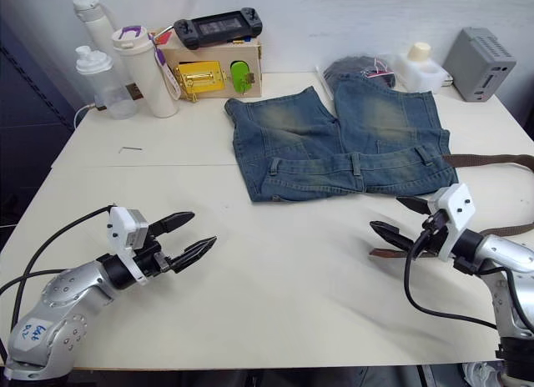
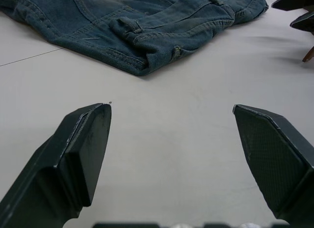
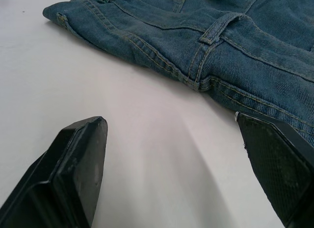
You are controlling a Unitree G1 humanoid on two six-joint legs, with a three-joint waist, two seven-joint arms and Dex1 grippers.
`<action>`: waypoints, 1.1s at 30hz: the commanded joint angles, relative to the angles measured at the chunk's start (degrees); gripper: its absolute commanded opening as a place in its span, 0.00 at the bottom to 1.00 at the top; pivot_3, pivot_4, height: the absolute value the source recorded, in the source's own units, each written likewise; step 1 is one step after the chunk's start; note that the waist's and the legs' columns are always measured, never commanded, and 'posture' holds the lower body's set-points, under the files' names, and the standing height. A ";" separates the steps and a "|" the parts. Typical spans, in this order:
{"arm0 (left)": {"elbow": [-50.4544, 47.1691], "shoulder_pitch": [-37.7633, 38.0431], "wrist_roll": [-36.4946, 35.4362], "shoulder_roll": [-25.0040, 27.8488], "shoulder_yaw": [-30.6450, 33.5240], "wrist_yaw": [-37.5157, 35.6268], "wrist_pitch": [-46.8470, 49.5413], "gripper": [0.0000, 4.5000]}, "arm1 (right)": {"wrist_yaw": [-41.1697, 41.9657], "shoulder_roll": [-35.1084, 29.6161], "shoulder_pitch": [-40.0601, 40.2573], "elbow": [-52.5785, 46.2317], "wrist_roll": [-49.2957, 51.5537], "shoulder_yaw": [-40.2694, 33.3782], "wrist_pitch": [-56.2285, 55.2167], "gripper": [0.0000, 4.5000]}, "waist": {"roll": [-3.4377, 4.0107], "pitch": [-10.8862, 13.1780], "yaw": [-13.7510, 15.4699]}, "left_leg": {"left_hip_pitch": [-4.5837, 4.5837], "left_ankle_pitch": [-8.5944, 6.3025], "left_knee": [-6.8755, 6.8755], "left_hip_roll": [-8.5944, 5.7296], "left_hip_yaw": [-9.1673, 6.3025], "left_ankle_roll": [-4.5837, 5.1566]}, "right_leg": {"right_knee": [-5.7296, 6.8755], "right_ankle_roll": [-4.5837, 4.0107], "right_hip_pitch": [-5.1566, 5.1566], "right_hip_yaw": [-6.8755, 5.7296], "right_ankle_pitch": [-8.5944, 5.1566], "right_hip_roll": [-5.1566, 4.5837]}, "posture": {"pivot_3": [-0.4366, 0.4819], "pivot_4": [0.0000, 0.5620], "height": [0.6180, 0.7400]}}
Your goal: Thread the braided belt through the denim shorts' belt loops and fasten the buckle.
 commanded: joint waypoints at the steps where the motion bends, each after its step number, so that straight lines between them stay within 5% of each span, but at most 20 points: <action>1: -1.75 -0.14 -0.23 0.38 0.67 -0.50 -1.04 0.96 | -0.01 -0.87 -0.49 -1.50 0.95 -1.88 0.07 1.00 | 0.00 0.00 0.00 | 0.00 0.00 0.00 0.00 0.00 0.00 | 0.00 0.00 0.00 0.00 0.00 0.00 | 0.48 0.27 0.22; 20: -1.57 -0.06 -1.17 1.56 1.44 -2.64 -0.77 0.96 | 8.59 -8.80 9.24 -2.45 5.01 -10.20 5.03 1.00 | 0.00 0.00 0.09 | 0.00 0.00 -0.03 0.01 -0.01 0.00 | -0.04 0.00 0.02 -0.01 0.00 0.00 | 0.48 0.27 0.22; 28: -1.55 -0.42 -1.28 2.30 1.19 -3.43 -0.43 0.96 | 11.56 -10.17 9.88 -1.86 4.13 -9.36 4.27 1.00 | 0.01 0.01 0.21 | -0.01 0.00 -0.01 0.01 0.01 0.00 | -0.08 0.00 0.02 -0.01 0.00 -0.01 | 0.48 0.27 0.22; 33: -1.57 -0.64 -1.37 2.93 1.41 -3.93 0.02 0.96 | 21.04 -17.43 9.02 3.72 1.55 -5.56 2.41 1.00 | 0.03 0.02 0.16 | -0.02 0.00 -0.01 0.01 0.00 0.01 | -0.12 -0.01 0.04 -0.02 0.00 0.00 | 0.48 0.27 0.22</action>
